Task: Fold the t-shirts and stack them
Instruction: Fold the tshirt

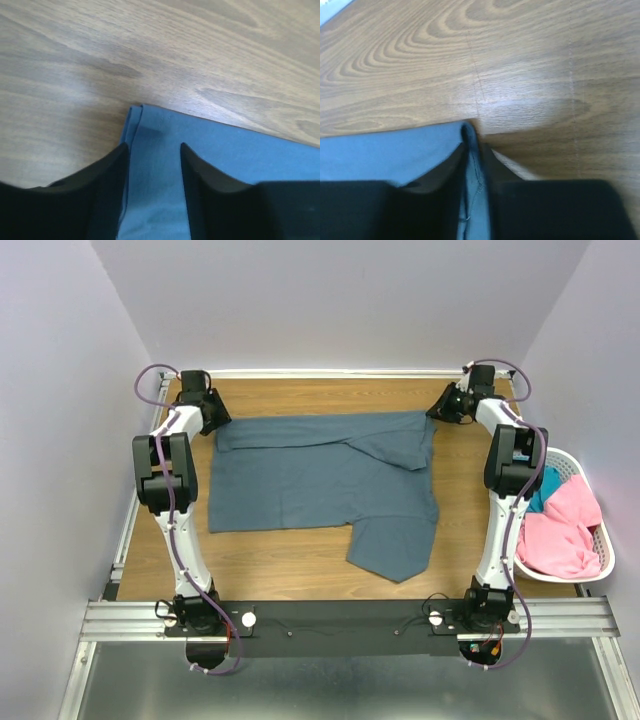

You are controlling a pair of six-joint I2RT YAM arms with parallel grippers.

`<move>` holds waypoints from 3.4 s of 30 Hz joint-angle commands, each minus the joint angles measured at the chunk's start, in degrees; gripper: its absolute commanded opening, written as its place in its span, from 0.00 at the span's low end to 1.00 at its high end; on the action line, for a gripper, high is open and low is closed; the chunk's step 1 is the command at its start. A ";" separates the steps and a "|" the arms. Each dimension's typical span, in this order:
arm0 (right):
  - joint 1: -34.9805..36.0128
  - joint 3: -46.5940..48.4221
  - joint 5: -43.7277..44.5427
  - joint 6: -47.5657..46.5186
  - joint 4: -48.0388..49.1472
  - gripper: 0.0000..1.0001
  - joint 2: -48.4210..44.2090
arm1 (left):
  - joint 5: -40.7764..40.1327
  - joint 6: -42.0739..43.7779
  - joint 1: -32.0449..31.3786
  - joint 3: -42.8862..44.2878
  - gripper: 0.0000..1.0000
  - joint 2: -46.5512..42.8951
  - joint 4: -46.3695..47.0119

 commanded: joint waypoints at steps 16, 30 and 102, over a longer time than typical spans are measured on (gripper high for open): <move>15.57 -25.67 14.35 -7.28 0.12 0.57 -28.52 | -5.73 -8.59 -0.35 -26.30 0.49 -21.17 10.10; 19.54 -31.39 13.12 -7.72 0.12 0.57 -32.04 | -5.47 -9.65 -0.27 -22.79 0.40 -14.14 9.31; 36.76 -23.57 39.04 -30.48 -4.10 0.41 -19.30 | -21.37 0.28 -7.91 -37.53 0.63 -41.89 4.39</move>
